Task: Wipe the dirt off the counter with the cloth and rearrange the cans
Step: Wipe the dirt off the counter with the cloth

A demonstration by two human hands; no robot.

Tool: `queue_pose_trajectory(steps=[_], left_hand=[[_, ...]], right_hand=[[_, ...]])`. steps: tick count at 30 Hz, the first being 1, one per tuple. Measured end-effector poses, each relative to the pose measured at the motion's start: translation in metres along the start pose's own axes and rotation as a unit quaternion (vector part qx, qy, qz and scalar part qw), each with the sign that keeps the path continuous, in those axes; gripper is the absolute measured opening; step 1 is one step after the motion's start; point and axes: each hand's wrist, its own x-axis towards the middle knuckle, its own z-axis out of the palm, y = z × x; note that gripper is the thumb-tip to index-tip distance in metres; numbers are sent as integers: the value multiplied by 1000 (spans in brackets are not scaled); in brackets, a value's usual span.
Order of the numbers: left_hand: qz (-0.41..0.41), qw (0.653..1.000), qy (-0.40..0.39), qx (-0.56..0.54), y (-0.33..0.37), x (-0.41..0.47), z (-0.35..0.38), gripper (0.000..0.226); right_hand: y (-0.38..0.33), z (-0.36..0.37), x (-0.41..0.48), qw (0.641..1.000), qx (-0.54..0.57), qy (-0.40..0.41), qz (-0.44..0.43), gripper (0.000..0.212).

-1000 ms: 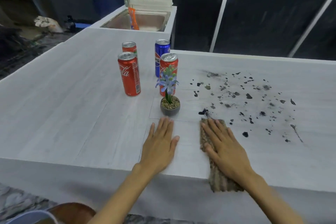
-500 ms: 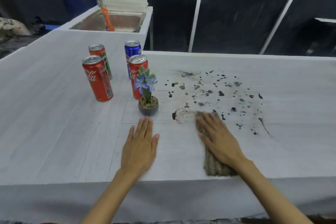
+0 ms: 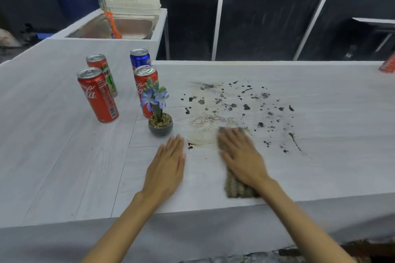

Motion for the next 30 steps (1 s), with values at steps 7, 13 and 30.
queue_pose_trajectory(steps=[7,13,30], left_hand=[[-44,999,-1,-17,-4,26,0,53],[-95,995,17,7,-26,24,-5,54],[-67,994,33,83,-31,22,0,52]], right_hand=[[35,-9,46,990,5,-14,142,54],[-41,10,79,997,24,-34,69,55],[-28,11,102,997,-35,-25,64,54]])
